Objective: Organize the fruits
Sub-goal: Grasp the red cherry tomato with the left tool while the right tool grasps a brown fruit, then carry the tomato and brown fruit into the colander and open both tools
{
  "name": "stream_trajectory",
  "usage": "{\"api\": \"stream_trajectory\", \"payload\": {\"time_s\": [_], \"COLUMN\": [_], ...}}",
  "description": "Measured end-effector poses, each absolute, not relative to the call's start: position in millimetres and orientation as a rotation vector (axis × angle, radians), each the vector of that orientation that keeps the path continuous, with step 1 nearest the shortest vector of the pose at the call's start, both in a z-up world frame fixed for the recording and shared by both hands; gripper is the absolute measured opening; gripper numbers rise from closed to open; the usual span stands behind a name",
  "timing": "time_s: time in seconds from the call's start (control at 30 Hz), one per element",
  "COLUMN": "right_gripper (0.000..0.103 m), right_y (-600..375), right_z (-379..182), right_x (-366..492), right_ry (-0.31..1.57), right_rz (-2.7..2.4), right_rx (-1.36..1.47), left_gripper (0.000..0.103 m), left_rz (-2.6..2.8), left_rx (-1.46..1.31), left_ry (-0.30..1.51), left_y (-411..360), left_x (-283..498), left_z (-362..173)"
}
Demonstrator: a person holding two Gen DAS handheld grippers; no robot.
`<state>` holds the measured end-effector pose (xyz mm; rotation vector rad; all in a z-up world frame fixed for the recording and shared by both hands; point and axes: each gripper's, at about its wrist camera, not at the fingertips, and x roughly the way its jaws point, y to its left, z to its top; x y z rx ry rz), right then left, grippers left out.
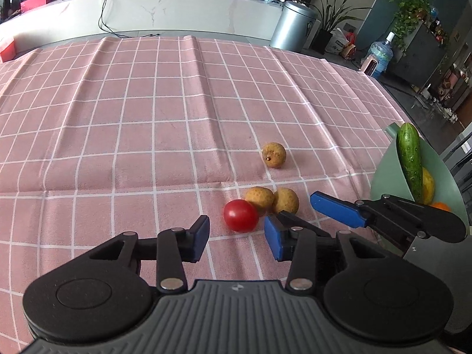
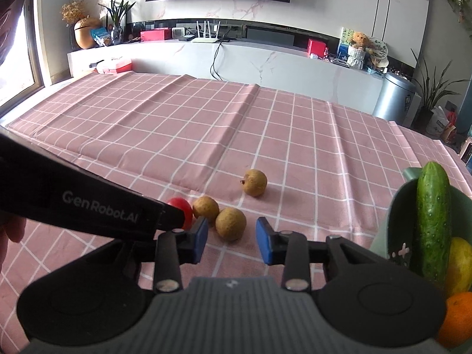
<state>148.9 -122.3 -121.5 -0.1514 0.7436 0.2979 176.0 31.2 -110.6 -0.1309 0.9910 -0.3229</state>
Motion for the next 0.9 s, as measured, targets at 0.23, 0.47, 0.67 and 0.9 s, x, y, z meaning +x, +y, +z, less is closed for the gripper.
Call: {"api": "stream_trajectory", "payload": {"time_s": [0.23, 0.47, 0.67, 0.9], "right_gripper": [0.028, 0.021, 0.021, 0.021], "right_y": [-124.7, -125.5, -127.4, -132.6], "right_z": [-129.6, -135.5, -135.3, -126.4], "right_x": [157.6, 162.5, 161.8, 155.2], "right_ry": [0.757, 0.763, 0.765, 0.764], "right_rz": [0.306, 0.324, 0.327, 0.314], "right_rx": [-0.127, -0.113, -0.097, -0.107], "left_gripper": [0.050, 0.036, 0.032, 0.032], "left_rz": [-0.326, -0.340, -0.349, -0.342], "left_rx": [-0.125, -0.130, -0.137, -0.152], "left_ry": [1.004, 1.004, 1.000, 0.977], "left_y": [26.7, 24.6, 25.0, 29.1], "left_x": [183.1, 186.3, 185.4, 176.3], "left_z": [-117.4, -122.7, -121.4, -110.3]}}
